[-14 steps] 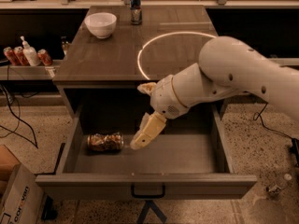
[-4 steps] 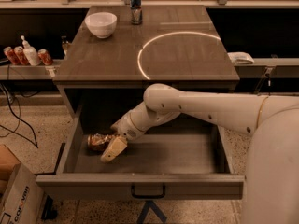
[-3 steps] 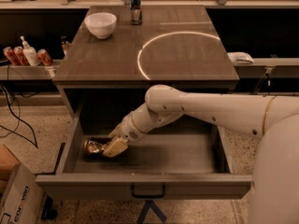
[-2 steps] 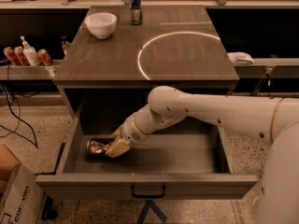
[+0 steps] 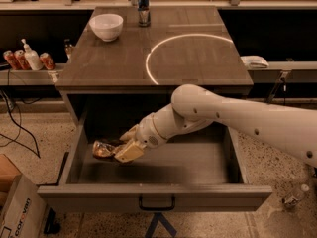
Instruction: Pick orange can from top drawer and place on counter
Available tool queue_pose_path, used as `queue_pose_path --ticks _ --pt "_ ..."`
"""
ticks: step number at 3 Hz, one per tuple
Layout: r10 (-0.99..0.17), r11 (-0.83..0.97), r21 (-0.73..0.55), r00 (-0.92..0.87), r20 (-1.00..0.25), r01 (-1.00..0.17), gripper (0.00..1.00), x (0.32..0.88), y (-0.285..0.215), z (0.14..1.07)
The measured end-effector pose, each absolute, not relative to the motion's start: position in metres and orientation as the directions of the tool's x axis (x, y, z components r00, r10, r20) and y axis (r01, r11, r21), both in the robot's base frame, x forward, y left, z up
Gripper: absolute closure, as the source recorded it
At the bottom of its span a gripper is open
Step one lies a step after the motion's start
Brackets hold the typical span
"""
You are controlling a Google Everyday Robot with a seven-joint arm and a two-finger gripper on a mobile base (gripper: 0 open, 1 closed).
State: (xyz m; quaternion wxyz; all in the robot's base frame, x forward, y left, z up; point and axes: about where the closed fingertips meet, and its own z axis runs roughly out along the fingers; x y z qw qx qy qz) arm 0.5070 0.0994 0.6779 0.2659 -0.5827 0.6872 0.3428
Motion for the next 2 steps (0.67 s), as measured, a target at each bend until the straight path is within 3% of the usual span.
queue_pose_path --ticks 2 --pt "-0.512 -0.074 -0.002 0.040 -0.858 -0.997 1.00 0.510 0.048 0.817"
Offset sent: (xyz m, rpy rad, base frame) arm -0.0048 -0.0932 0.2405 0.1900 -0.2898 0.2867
